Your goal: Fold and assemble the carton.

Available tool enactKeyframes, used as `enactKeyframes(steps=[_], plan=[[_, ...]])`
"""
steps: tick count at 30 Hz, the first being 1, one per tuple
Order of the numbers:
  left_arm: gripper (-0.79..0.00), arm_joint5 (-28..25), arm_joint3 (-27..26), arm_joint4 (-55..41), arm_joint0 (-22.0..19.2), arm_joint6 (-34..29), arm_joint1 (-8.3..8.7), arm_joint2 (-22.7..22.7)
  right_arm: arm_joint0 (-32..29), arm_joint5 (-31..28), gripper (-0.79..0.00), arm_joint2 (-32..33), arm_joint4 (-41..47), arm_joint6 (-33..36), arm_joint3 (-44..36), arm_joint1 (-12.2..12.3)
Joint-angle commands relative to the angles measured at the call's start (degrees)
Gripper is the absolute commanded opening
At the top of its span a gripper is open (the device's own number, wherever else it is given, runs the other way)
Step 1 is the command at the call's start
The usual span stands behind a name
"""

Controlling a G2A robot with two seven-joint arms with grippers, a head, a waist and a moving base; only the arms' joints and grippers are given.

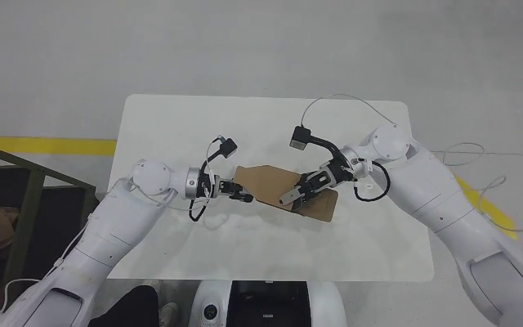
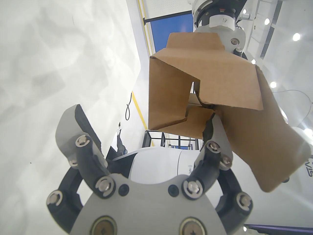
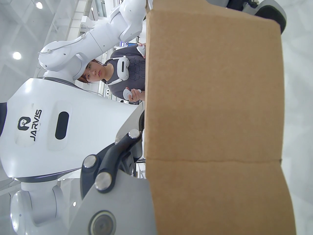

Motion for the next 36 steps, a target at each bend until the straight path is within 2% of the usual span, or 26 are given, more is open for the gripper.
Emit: enactKeyframes(steps=[1, 10, 14, 23, 29, 32, 36], plan=[[0.0, 0.0, 0.0, -0.1, 0.0, 0.0, -0.07, 0.0, 0.0, 0.0, -0.785, 0.0, 0.0, 0.0, 0.0, 0.0], [0.0, -0.1, 0.1, -0.5, -0.3, -0.8, -0.26, -0.1, 0.0, 0.0, -0.785, 0.0, 0.0, 0.0, 0.0, 0.0], [0.0, -1.1, 0.8, 0.4, 0.0, 1.7, -0.09, -1.8, 0.0, 0.0, -0.785, 0.0, 0.0, 0.0, 0.0, 0.0], [0.0, -0.4, 1.0, 2.2, 4.9, -0.3, 1.68, -7.5, 0.0, 0.0, -0.785, 0.0, 0.0, 0.0, 0.0, 0.0], [0.0, -0.1, 0.4, 2.5, 7.8, 2.1, 2.52, -11.6, 0.0, 0.0, -0.785, 0.0, 0.0, 0.0, 0.0, 0.0], [0.0, 0.3, 0.5, 2.5, 7.6, 3.2, 2.41, -11.5, 0.0, 0.0, -0.785, 0.0, 0.0, 0.0, 0.0, 0.0], [0.0, 0.6, 1.6, 2.7, 5.3, 4.7, 1.61, -8.9, 0.0, 0.0, -0.785, 0.0, 0.0, 0.0, 0.0, 0.0]])
